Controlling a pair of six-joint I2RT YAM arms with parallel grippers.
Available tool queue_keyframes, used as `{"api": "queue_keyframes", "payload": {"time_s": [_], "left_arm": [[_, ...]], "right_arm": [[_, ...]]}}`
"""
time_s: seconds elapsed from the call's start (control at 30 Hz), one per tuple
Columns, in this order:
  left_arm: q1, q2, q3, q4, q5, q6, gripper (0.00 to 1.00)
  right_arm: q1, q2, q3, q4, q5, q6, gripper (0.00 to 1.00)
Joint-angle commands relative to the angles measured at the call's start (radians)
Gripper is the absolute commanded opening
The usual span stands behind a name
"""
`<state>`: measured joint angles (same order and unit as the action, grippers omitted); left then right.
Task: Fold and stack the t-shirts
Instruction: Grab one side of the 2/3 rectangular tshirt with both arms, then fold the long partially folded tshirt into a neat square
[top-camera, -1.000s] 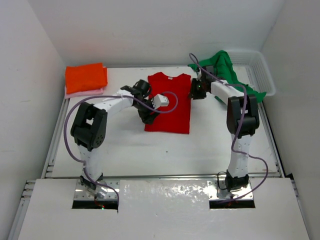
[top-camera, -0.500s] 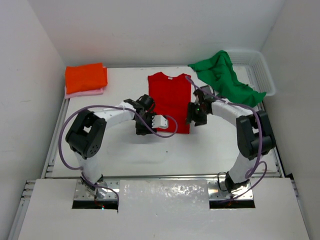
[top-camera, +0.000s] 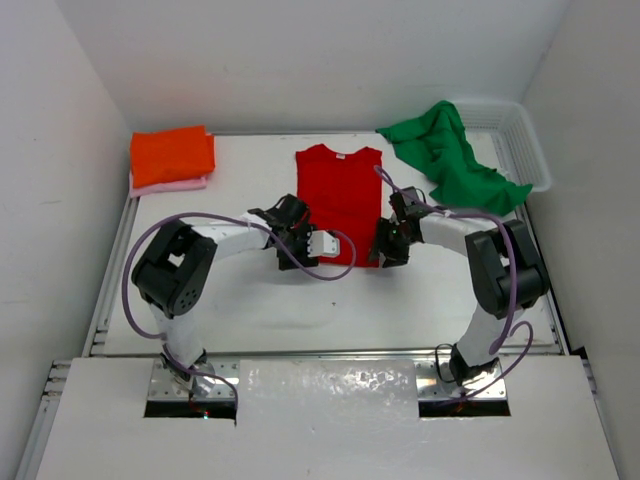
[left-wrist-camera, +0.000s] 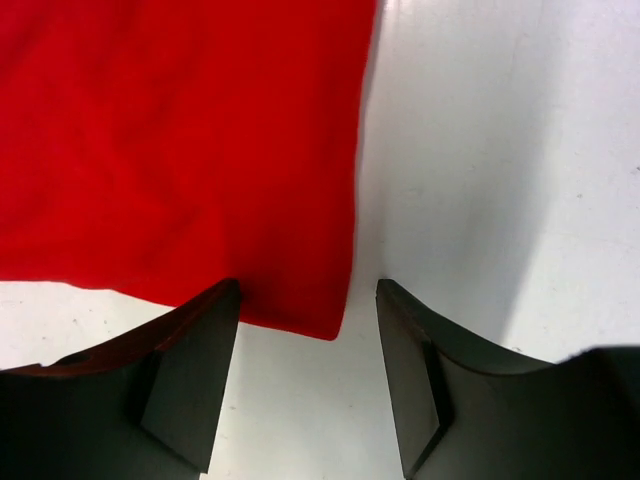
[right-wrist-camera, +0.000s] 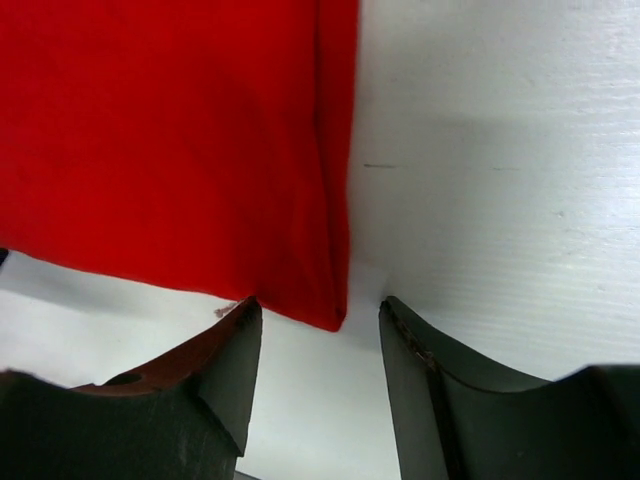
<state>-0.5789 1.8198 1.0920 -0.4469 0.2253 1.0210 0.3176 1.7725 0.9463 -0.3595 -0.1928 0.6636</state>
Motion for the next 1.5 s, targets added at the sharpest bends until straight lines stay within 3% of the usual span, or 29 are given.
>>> {"api": "queue_keyframes", "payload": {"time_s": [0.0, 0.07, 0.17, 0.27, 0.33, 0.5, 0.73, 1.07, 1.2, 1.33, 1.47], "left_arm": [[-0.007, 0.038, -0.041, 0.063, 0.0, -0.016, 0.56], [-0.009, 0.038, -0.046, 0.082, -0.02, -0.021, 0.56], [-0.009, 0.041, -0.046, 0.115, -0.035, -0.051, 0.5], [-0.007, 0.042, -0.037, 0.116, -0.043, -0.082, 0.23], [-0.006, 0.042, -0.027, 0.106, -0.05, -0.101, 0.0], [-0.004, 0.013, 0.0, -0.007, -0.03, -0.124, 0.0], [-0.018, -0.181, -0.072, -0.168, -0.037, -0.168, 0.0], [-0.206, -0.497, -0.184, -0.53, 0.025, -0.252, 0.0], [-0.207, -0.6, -0.139, -0.708, 0.097, -0.256, 0.0], [-0.184, -0.62, -0.077, -0.802, 0.144, -0.23, 0.0], [-0.057, -0.572, 0.072, -0.825, 0.213, -0.204, 0.0]], "right_arm": [[0.008, 0.024, -0.041, 0.085, -0.005, 0.054, 0.49], [0.008, 0.039, -0.037, 0.1, -0.033, 0.065, 0.43], [0.006, 0.062, -0.04, 0.116, -0.063, 0.09, 0.26], [0.0, 0.056, -0.049, 0.122, -0.062, 0.106, 0.06], [-0.005, 0.035, -0.061, 0.128, -0.066, 0.111, 0.0], [-0.014, -0.011, -0.05, 0.085, -0.094, 0.045, 0.0], [0.029, -0.178, -0.132, -0.038, -0.103, -0.076, 0.0], [0.253, -0.565, -0.281, -0.228, -0.102, -0.042, 0.0], [0.362, -0.665, -0.227, -0.352, -0.097, 0.004, 0.0], [0.379, -0.688, -0.129, -0.406, -0.12, 0.044, 0.0], [0.357, -0.589, 0.064, -0.521, -0.045, -0.038, 0.0]]}}
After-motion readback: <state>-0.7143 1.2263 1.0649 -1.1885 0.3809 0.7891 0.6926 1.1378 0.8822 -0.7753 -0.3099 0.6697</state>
